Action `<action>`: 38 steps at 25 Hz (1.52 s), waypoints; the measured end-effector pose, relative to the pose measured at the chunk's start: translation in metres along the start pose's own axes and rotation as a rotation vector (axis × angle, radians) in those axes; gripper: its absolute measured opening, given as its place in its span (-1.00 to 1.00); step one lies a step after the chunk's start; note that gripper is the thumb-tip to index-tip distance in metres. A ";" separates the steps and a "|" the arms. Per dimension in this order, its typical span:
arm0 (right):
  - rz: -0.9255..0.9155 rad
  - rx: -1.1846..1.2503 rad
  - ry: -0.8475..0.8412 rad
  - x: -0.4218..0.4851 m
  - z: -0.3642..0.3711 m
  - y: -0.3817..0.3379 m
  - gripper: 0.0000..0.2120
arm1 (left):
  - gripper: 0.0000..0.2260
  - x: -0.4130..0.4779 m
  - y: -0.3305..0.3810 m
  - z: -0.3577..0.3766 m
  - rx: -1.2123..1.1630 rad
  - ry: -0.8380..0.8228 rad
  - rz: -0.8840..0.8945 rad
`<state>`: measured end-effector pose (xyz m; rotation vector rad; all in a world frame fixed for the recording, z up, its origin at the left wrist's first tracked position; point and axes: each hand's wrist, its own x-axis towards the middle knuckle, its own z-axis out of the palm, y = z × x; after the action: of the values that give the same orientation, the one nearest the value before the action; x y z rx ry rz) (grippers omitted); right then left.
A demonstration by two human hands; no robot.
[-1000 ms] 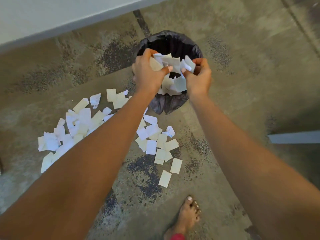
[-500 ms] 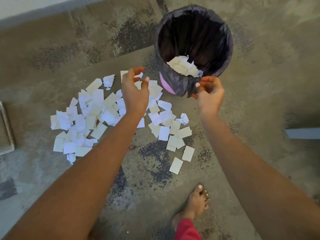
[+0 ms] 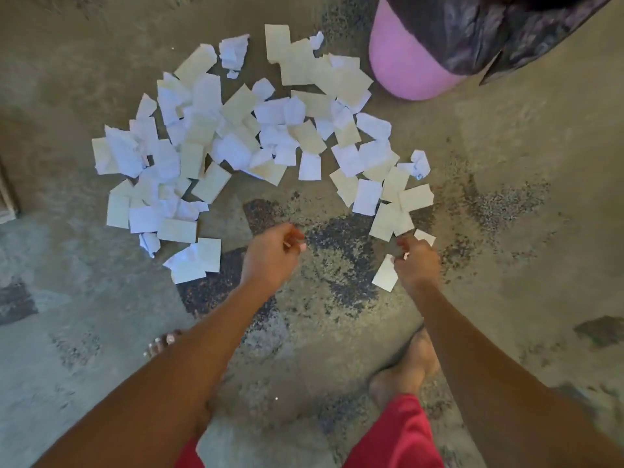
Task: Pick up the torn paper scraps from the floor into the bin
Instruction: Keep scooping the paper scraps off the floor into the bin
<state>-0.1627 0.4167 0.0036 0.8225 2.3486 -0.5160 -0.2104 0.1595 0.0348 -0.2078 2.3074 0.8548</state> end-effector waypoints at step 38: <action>0.009 0.196 0.056 0.080 -0.012 0.023 -0.71 | -0.74 0.144 0.083 0.064 0.574 0.013 0.233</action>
<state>-0.2025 0.4740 -0.0425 0.9468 2.3699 -0.7370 -0.3167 0.2749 -0.0495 0.3105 2.5129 0.2645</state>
